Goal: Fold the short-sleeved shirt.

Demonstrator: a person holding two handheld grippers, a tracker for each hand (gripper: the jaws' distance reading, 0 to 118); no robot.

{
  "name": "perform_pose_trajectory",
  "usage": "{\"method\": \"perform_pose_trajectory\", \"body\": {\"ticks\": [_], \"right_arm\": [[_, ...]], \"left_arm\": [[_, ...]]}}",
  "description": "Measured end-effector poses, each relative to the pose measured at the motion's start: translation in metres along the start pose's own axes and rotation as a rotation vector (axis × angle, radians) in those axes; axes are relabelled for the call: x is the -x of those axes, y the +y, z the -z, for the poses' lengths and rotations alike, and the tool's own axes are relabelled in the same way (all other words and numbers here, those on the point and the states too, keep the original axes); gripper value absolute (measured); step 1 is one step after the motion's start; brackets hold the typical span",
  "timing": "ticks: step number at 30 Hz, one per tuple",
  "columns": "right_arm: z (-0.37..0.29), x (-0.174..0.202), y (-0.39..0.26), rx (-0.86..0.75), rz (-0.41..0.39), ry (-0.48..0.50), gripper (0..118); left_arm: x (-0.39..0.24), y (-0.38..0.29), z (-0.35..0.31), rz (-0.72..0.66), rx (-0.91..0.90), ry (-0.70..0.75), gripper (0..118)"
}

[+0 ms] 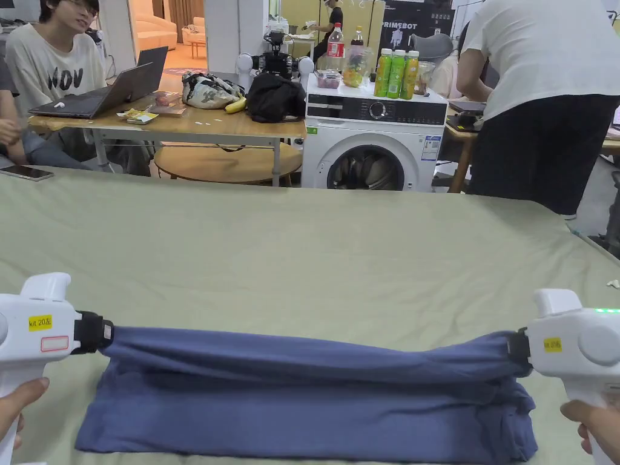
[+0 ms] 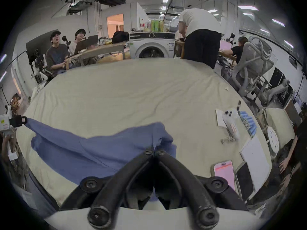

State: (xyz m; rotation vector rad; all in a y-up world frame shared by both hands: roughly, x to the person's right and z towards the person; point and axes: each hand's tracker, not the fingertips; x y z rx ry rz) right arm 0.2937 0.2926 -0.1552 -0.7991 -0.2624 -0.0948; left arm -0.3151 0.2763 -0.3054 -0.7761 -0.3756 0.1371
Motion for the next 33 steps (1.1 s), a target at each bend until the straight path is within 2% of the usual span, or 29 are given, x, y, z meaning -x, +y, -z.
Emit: {"method": "perform_pose_trajectory", "body": {"ticks": [5, 8, 11, 18, 20, 21, 22, 24, 25, 29, 32, 33], "right_arm": [[0.011, -0.002, -0.033, 0.117, -0.03, -0.013, 0], [0.024, 0.0, -0.052, 0.211, -0.087, -0.045, 0], [0.048, -0.003, -0.069, 0.314, -0.091, -0.057, 0], [0.063, -0.005, -0.078, 0.307, -0.062, -0.077, 1], [0.065, -0.004, -0.075, 0.311, -0.058, -0.082, 22], [0.062, -0.002, -0.072, 0.314, -0.057, -0.087, 40], [0.058, -0.001, -0.07, 0.317, -0.062, -0.106, 61], [0.044, 0.004, -0.064, 0.278, -0.111, -0.195, 63], [0.037, 0.007, -0.06, 0.247, -0.118, -0.195, 63], [0.014, 0.016, -0.043, 0.15, -0.064, -0.172, 63], [0.01, 0.029, -0.034, 0.028, -0.033, -0.189, 63], [0.011, 0.037, -0.032, -0.027, -0.008, -0.164, 63]], "left_arm": [[0.004, -0.038, 0.005, 0.029, 0.154, 0.036, 0], [0.011, -0.051, 0.022, 0.046, 0.251, 0.061, 0], [0.014, -0.059, 0.037, 0.02, 0.332, 0.084, 0], [0.011, -0.064, 0.046, 0.017, 0.337, 0.095, 0], [0.012, -0.062, 0.045, 0.003, 0.331, 0.091, 21], [0.012, -0.059, 0.043, -0.009, 0.331, 0.09, 34], [0.009, -0.059, 0.037, -0.023, 0.324, 0.085, 40], [0.004, -0.054, 0.03, -0.028, 0.278, 0.073, 41], [0.0, -0.051, 0.026, -0.027, 0.253, 0.081, 41], [-0.021, -0.038, 0.013, 0.059, 0.087, 0.078, 44], [-0.037, -0.033, 0.009, 0.094, -0.04, 0.067, 44], [-0.043, -0.033, 0.009, 0.105, -0.087, 0.065, 44]]}}
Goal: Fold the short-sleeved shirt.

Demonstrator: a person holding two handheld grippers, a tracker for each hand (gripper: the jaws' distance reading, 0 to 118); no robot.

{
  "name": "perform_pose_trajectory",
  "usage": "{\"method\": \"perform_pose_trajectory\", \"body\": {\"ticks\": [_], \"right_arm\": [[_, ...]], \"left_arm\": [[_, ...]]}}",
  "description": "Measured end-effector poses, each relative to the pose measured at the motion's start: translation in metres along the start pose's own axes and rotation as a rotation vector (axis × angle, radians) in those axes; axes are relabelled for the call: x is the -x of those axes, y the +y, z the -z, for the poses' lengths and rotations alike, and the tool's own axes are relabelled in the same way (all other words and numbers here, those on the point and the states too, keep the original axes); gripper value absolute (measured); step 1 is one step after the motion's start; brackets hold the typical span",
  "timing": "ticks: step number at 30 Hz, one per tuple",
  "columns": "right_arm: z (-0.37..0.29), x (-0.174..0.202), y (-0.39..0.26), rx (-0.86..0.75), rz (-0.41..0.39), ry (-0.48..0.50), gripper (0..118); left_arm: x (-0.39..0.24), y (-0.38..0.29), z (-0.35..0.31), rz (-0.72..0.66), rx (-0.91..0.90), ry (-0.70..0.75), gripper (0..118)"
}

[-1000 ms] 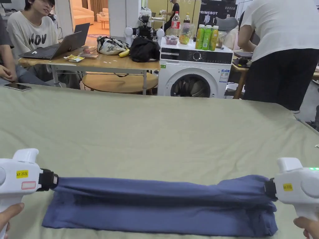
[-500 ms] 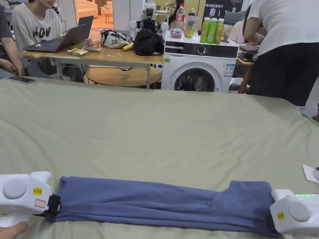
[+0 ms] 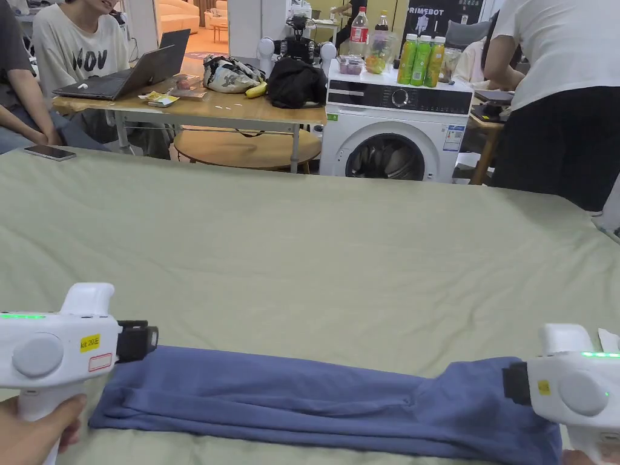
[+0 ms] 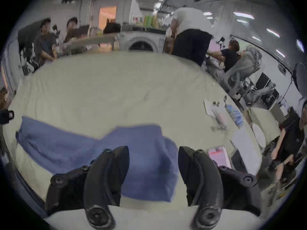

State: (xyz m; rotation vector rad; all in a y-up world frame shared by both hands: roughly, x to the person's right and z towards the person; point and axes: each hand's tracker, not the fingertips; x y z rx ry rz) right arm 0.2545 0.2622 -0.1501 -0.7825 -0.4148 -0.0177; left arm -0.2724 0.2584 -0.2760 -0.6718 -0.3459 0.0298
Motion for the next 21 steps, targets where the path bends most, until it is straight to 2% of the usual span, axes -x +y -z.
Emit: {"method": "perform_pose_trajectory", "body": {"ticks": [4, 7, 9, 11, 12, 13, 14, 17, 18, 21], "right_arm": [[0.004, 0.028, -0.002, -0.259, 0.101, 0.115, 63], [-0.003, 0.051, -0.005, -0.43, 0.135, 0.1, 62], [-0.011, 0.064, -0.004, -0.525, 0.143, 0.116, 56], [-0.021, 0.078, -0.002, -0.61, 0.118, 0.108, 36], [-0.024, 0.084, 0.001, -0.637, 0.102, 0.102, 19], [-0.027, 0.089, 0.003, -0.665, 0.089, 0.1, 0], [-0.029, 0.094, 0.006, -0.669, 0.085, 0.095, 0], [-0.033, 0.108, 0.014, -0.679, 0.099, 0.073, 0], [-0.034, 0.11, 0.015, -0.689, 0.123, 0.091, 0], [-0.03, 0.121, 0.019, -0.68, 0.124, 0.098, 0]], "left_arm": [[-0.023, 0.0, 0.001, 0.028, -0.169, 0.044, 44], [-0.04, -0.002, -0.001, 0.05, -0.285, 0.09, 44], [-0.04, -0.002, 0.004, 0.056, -0.353, 0.098, 44], [-0.046, -0.001, -0.001, 0.045, -0.423, 0.091, 37], [-0.048, -0.001, -0.004, 0.047, -0.45, 0.088, 26], [-0.051, -0.001, -0.007, 0.058, -0.486, 0.108, 6], [-0.054, 0.0, -0.009, 0.076, -0.522, 0.13, 0], [-0.058, 0.003, -0.014, 0.097, -0.534, 0.157, 0], [-0.057, 0.004, -0.015, 0.1, -0.537, 0.162, 0], [-0.051, 0.008, -0.016, 0.11, -0.515, 0.175, 0]]}}
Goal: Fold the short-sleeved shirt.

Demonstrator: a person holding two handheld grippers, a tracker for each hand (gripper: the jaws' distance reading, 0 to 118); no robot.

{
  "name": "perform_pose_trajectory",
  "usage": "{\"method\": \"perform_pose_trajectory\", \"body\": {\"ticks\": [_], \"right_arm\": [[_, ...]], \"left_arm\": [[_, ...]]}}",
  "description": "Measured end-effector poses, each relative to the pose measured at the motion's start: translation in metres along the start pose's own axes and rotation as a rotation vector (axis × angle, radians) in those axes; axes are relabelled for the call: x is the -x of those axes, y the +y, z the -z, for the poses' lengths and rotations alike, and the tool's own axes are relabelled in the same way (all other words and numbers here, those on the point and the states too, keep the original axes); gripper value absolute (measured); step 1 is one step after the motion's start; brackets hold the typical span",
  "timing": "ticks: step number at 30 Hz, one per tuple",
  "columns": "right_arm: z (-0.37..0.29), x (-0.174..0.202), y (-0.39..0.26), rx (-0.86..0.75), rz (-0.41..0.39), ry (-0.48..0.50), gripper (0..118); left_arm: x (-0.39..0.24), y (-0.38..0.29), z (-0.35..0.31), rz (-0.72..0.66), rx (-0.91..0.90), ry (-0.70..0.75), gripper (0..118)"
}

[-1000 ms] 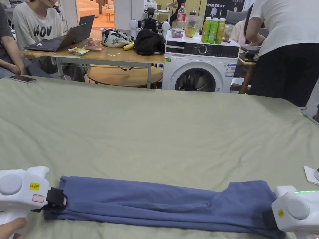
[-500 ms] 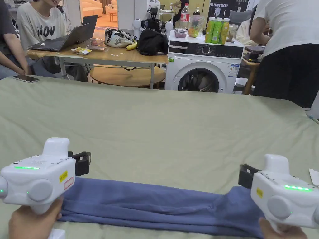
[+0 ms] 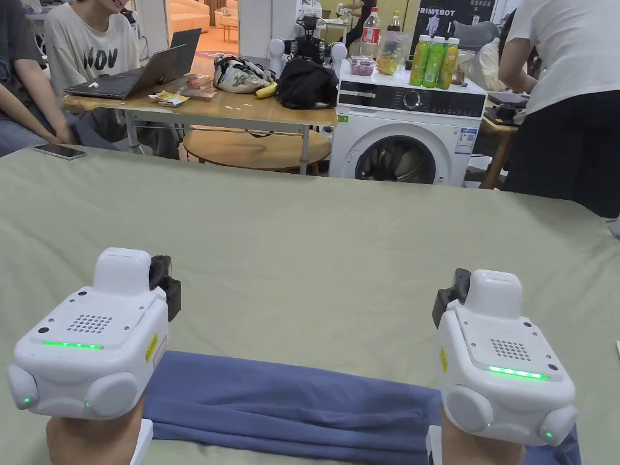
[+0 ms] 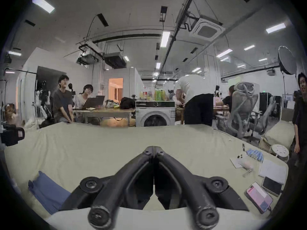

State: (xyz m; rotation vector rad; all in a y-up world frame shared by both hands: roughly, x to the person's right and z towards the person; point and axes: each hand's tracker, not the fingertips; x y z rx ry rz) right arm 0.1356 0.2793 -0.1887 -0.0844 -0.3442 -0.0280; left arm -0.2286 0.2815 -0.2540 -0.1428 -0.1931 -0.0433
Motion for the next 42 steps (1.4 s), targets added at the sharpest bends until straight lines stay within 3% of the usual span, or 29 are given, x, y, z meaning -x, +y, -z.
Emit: {"method": "perform_pose_trajectory", "body": {"ticks": [3, 9, 14, 15, 19, 22, 25, 30, 36, 39, 41, 42], "right_arm": [[0.003, 0.007, -0.002, 0.022, -0.001, 0.009, 0], [0.009, 0.023, -0.008, 0.055, -0.045, 0.043, 0], [0.013, 0.042, -0.009, 0.064, -0.066, 0.086, 0], [0.015, 0.046, -0.011, 0.069, -0.072, 0.097, 0], [0.02, 0.061, -0.019, 0.093, -0.101, 0.132, 0], [0.022, 0.068, -0.025, 0.119, -0.101, 0.146, 0], [0.022, 0.07, -0.029, 0.136, -0.101, 0.167, 0], [0.023, 0.068, -0.03, 0.145, -0.114, 0.175, 0], [0.021, 0.061, -0.029, 0.149, -0.111, 0.159, 0], [0.023, 0.057, -0.03, 0.151, -0.116, 0.153, 0], [0.024, 0.054, -0.03, 0.156, -0.115, 0.149, 0], [0.024, 0.052, -0.03, 0.16, -0.111, 0.149, 0]], "left_arm": [[0.018, 0.003, 0.003, -0.004, 0.083, 0.004, 0], [0.084, 0.0, 0.014, -0.255, 0.341, -0.134, 0], [0.133, -0.025, 0.026, -0.364, 0.589, -0.252, 0], [0.143, -0.032, 0.028, -0.402, 0.614, -0.279, 6], [0.169, -0.059, 0.042, -0.553, 0.777, -0.394, 49], [0.184, -0.081, 0.052, -0.692, 0.833, -0.453, 58], [0.19, -0.098, 0.062, -0.738, 0.864, -0.45, 58], [0.175, -0.127, 0.072, -0.951, 0.894, -0.657, 58], [0.167, -0.144, 0.096, -0.961, 0.829, -0.697, 55], [0.158, -0.145, 0.099, -0.906, 0.856, -0.618, 6], [0.159, -0.152, 0.099, -0.846, 0.897, -0.541, 1], [0.159, -0.15, 0.097, -0.905, 0.84, -0.587, 1]]}}
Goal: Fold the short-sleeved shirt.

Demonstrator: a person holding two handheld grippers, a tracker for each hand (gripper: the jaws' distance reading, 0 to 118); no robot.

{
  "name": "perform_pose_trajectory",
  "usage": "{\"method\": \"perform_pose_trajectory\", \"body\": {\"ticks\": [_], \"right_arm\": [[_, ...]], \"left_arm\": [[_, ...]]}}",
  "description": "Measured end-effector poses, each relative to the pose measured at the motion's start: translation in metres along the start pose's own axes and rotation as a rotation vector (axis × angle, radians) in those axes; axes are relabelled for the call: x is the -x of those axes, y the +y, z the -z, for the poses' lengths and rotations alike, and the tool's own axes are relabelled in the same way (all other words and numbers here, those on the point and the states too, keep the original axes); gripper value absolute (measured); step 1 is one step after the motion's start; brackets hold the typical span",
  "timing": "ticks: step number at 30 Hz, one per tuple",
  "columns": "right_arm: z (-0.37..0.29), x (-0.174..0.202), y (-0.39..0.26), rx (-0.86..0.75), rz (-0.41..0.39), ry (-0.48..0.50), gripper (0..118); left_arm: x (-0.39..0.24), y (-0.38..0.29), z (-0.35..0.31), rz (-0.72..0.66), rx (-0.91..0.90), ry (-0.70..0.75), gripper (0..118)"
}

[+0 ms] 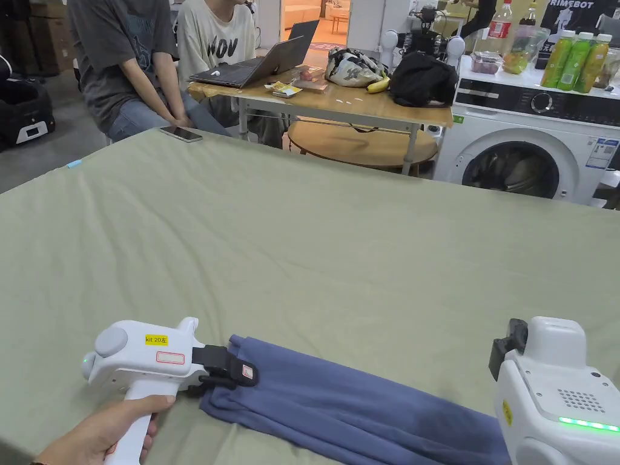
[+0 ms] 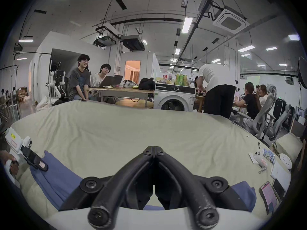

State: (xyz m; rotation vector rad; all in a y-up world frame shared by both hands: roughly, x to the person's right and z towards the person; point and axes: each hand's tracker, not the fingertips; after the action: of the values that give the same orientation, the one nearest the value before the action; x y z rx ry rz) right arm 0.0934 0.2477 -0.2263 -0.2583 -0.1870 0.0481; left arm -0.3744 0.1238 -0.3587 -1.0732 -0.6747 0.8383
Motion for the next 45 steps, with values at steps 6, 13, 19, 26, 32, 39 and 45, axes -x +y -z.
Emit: {"method": "perform_pose_trajectory", "body": {"ticks": [6, 13, 19, 26, 32, 39, 45], "right_arm": [[-0.001, -0.006, -0.001, 0.008, 0.01, -0.01, 0], [0.0, -0.008, 0.002, 0.006, 0.009, -0.006, 0], [0.0, -0.01, 0.006, 0.001, 0.009, -0.003, 0], [0.004, -0.006, 0.008, -0.002, 0.006, 0.009, 0], [0.001, -0.009, 0.011, 0.0, 0.017, 0.015, 0], [-0.009, -0.016, 0.013, -0.013, 0.035, 0.017, 0], [-0.012, -0.026, 0.011, -0.003, 0.035, 0.002, 0]], "left_arm": [[-0.022, -0.01, -0.019, 0.067, -0.025, 0.019, 0], [-0.072, -0.023, -0.05, 0.128, -0.099, -0.019, 0], [-0.087, -0.015, -0.097, 0.148, -0.155, 0.042, 0], [-0.108, -0.017, -0.105, 0.197, -0.151, 0.143, 0], [-0.153, -0.022, -0.071, 0.254, -0.044, -0.091, 0], [-0.188, -0.021, 0.011, 0.239, 0.034, -0.14, 0], [-0.196, -0.034, 0.096, 0.191, 0.161, 0.004, 0]]}}
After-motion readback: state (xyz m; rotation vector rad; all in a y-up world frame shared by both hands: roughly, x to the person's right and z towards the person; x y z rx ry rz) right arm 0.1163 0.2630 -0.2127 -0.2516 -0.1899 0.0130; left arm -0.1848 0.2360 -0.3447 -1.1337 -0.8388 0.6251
